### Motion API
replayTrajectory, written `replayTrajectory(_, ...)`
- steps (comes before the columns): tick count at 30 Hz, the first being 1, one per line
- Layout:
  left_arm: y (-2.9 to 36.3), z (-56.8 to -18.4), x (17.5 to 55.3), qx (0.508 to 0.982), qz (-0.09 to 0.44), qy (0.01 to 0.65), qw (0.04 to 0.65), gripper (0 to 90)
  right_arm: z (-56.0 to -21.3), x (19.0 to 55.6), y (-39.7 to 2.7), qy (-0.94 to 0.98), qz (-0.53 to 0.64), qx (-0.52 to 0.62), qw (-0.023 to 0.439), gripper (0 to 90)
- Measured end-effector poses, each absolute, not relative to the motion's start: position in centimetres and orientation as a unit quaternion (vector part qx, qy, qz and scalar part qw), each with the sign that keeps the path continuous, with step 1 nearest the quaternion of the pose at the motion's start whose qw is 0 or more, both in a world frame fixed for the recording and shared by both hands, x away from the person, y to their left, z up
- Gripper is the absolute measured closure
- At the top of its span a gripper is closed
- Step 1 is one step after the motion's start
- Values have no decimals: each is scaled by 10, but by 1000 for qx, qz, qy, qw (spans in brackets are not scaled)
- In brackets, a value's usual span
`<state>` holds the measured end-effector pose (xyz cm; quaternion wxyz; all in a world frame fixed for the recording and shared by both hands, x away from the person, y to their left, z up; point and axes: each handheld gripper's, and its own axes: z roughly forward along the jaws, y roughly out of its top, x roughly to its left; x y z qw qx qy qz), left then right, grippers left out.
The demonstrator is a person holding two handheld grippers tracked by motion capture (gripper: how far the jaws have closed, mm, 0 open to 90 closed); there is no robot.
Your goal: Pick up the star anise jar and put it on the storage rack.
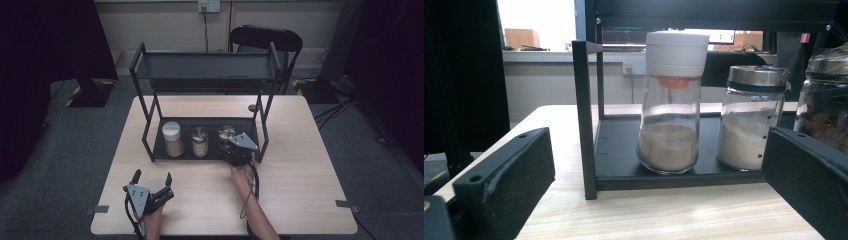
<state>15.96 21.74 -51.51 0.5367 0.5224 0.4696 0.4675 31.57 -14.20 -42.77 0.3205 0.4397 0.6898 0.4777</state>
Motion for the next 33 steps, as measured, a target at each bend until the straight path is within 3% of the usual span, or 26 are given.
replayTrajectory(33, 218, -515, 159, 523, 468, 468, 537, 1, -439, 317, -137, 687, 477, 442, 324, 310)
